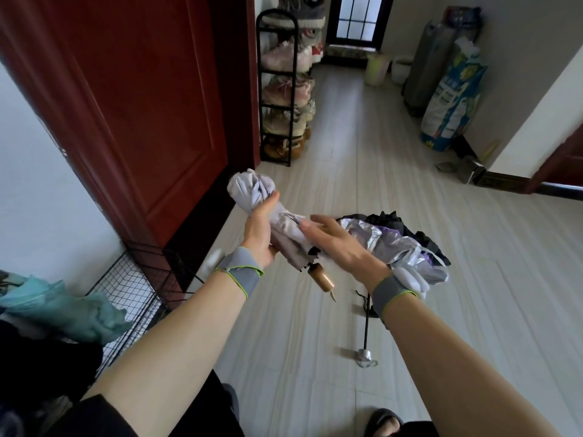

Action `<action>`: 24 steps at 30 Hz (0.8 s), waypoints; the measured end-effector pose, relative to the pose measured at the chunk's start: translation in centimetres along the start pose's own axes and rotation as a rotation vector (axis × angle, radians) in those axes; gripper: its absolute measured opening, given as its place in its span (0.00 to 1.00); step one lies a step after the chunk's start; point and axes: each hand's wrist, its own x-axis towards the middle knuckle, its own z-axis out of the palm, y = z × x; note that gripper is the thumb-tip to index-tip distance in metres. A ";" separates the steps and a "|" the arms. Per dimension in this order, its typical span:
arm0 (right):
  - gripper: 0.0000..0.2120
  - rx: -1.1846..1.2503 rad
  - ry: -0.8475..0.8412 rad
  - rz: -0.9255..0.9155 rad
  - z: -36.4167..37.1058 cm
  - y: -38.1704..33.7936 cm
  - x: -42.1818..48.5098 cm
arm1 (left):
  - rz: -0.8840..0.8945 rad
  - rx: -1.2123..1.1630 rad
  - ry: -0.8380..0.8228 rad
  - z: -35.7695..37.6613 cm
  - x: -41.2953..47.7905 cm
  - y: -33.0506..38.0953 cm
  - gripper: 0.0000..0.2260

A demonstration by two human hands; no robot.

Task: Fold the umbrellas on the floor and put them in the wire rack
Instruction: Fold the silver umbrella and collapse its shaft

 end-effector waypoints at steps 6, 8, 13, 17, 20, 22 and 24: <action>0.30 -0.400 -0.064 0.014 2.7 -0.4 0.2 | 0.011 0.088 0.009 -0.2 -1.2 1.7 0.32; 0.25 -0.520 -0.006 -0.042 3.1 -0.7 0.0 | 0.071 0.072 0.183 -0.7 -1.7 2.8 0.37; 0.29 -0.784 0.004 -0.132 3.5 -1.9 -0.5 | 0.237 0.054 0.421 -4.2 -1.0 4.3 0.37; 0.45 -0.850 0.215 -0.105 3.2 -3.5 -0.2 | 0.272 -0.151 0.589 -6.9 -1.3 4.5 0.33; 0.55 -0.288 0.418 -0.019 4.4 -4.2 0.9 | 0.306 -0.338 0.704 -9.9 -0.6 4.8 0.38; 0.61 0.176 0.342 0.112 5.4 -4.4 1.2 | 0.287 -0.396 0.690 -11.8 0.9 4.0 0.36; 0.56 0.511 0.107 0.171 7.7 -5.3 1.1 | 0.242 -0.439 0.601 -11.8 -0.8 4.2 0.33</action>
